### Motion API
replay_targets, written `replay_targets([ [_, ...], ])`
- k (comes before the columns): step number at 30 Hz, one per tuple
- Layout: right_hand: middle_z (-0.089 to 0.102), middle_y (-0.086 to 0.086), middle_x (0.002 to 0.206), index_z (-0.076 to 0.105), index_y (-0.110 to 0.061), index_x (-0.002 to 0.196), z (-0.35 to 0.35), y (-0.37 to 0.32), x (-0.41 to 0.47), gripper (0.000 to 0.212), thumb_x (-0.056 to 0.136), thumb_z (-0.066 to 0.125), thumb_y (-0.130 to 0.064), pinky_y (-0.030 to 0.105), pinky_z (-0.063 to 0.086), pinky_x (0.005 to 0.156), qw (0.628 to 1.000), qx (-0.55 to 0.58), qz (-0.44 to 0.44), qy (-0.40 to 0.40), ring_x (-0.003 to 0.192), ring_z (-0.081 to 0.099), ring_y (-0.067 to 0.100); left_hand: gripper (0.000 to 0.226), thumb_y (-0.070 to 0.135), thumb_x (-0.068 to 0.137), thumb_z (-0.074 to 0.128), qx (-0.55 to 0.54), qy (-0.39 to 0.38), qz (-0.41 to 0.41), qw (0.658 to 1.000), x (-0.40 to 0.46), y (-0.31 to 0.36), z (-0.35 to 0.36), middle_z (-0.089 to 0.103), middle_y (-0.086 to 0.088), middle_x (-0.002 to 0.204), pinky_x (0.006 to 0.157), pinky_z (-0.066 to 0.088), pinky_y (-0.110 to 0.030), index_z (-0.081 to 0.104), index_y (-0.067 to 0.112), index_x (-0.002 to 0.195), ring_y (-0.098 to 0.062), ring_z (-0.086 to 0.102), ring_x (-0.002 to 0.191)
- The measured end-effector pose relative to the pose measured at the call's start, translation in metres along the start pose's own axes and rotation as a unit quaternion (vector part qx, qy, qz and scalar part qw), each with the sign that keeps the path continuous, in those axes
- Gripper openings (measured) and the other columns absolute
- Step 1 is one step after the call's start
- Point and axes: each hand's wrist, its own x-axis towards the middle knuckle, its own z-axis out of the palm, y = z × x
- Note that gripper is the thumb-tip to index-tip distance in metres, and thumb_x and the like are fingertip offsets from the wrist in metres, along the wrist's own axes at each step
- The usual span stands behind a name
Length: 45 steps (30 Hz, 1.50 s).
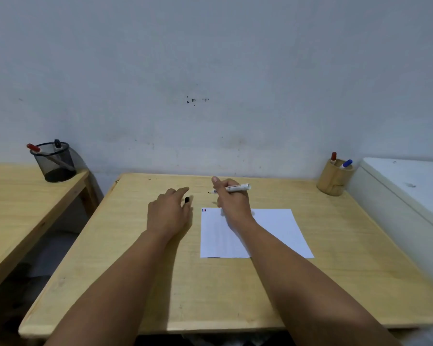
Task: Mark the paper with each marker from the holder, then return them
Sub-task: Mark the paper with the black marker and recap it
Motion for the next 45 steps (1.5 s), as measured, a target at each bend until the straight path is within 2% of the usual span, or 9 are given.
replay_targets([
  [3, 0.061, -0.007, 0.055, 0.066, -0.020, 0.081, -0.011, -0.011, 0.001, 0.029, 0.098, 0.077, -0.040, 0.028, 0.046, 0.058, 0.999, -0.005, -0.051, 0.006, 0.052, 0.056, 0.010, 0.030, 0.040, 0.099, 0.054, 0.007, -0.001, 0.000, 1.000, 0.009, 0.003, 0.006, 0.069, 0.004, 0.117, 0.088, 0.048, -0.042, 0.069, 0.033, 0.125, -0.026, 0.062, 0.110],
  [5, 0.077, 0.000, 0.078, 0.072, -0.023, 0.100, -0.019, -0.017, 0.001, 0.008, 0.097, 0.079, -0.023, 0.032, 0.052, 0.064, 0.998, 0.003, -0.047, -0.041, 0.067, 0.068, 0.014, 0.024, 0.039, 0.099, 0.056, 0.001, -0.001, -0.001, 1.000, 0.013, 0.004, 0.007, 0.071, 0.005, 0.112, 0.087, 0.049, -0.041, 0.072, 0.032, 0.116, -0.025, 0.063, 0.107],
  [9, 0.080, 0.007, 0.119, 0.067, -0.025, 0.134, -0.032, -0.032, 0.001, 0.042, 0.103, 0.055, 0.001, 0.031, 0.055, 0.081, 0.993, 0.018, -0.018, -0.116, 0.089, 0.079, 0.015, 0.020, 0.027, 0.097, 0.064, -0.063, -0.021, -0.033, 0.997, 0.022, 0.003, 0.000, 0.076, 0.004, 0.113, 0.088, 0.052, -0.035, 0.077, 0.025, 0.112, -0.022, 0.068, 0.108],
  [15, 0.071, 0.005, 0.088, 0.071, -0.016, 0.103, -0.041, -0.043, -0.005, 0.018, 0.105, 0.058, -0.003, 0.030, 0.055, 0.071, 0.992, -0.023, -0.056, -0.111, 0.067, 0.067, 0.013, 0.016, 0.010, 0.092, 0.069, -0.328, -0.002, -0.082, 0.941, 0.027, 0.026, -0.037, 0.077, 0.009, 0.072, 0.073, 0.055, -0.030, 0.076, 0.022, 0.086, -0.005, 0.071, 0.071],
  [19, 0.067, 0.006, 0.090, 0.057, -0.027, 0.112, -0.037, -0.042, -0.014, 0.022, 0.103, 0.062, -0.008, 0.028, 0.055, 0.073, 0.980, -0.113, -0.092, -0.135, 0.066, 0.064, 0.013, 0.011, 0.008, 0.096, 0.066, -0.473, 0.020, -0.087, 0.876, 0.029, 0.047, -0.065, 0.078, -0.006, 0.086, 0.086, 0.059, -0.038, 0.077, 0.013, 0.096, -0.019, 0.072, 0.081],
  [22, 0.069, -0.006, 0.085, 0.065, -0.033, 0.117, -0.038, -0.046, -0.020, 0.027, 0.096, 0.074, -0.019, 0.036, 0.055, 0.075, 0.974, -0.151, -0.108, -0.130, 0.072, 0.065, 0.017, 0.012, 0.008, 0.098, 0.065, -0.514, 0.020, -0.078, 0.854, 0.028, 0.062, -0.082, 0.077, -0.010, 0.093, 0.087, 0.060, -0.038, 0.076, 0.006, 0.103, -0.022, 0.072, 0.084],
  [30, 0.068, -0.009, 0.083, 0.075, -0.039, 0.110, -0.054, -0.070, -0.031, 0.023, 0.092, 0.075, -0.024, 0.040, 0.050, 0.059, 0.976, -0.139, -0.131, -0.106, 0.064, 0.058, 0.016, 0.013, 0.008, 0.098, 0.066, -0.488, -0.009, -0.039, 0.872, 0.019, 0.093, -0.098, 0.077, -0.012, 0.093, 0.082, 0.060, -0.036, 0.077, 0.003, 0.103, -0.021, 0.072, 0.084],
  [39, 0.070, -0.009, 0.084, 0.077, -0.035, 0.098, -0.078, -0.079, -0.037, 0.017, 0.094, 0.079, -0.019, 0.025, 0.051, 0.074, 0.983, -0.101, -0.141, -0.065, 0.058, 0.058, -0.005, 0.014, 0.010, 0.097, 0.068, -0.402, -0.041, 0.024, 0.915, 0.012, 0.126, -0.106, 0.079, -0.011, 0.097, 0.073, 0.057, -0.025, 0.077, 0.005, 0.106, -0.014, 0.073, 0.081],
  [45, 0.074, -0.015, 0.076, 0.083, -0.023, 0.098, -0.095, -0.075, -0.037, 0.012, 0.094, 0.080, -0.013, 0.018, 0.049, 0.072, 0.985, -0.081, -0.138, -0.061, 0.065, 0.063, -0.008, 0.010, 0.006, 0.094, 0.070, -0.377, -0.077, 0.020, 0.923, 0.013, 0.144, -0.104, 0.079, -0.019, 0.094, 0.086, 0.060, -0.040, 0.078, 0.003, 0.099, -0.018, 0.071, 0.074],
])
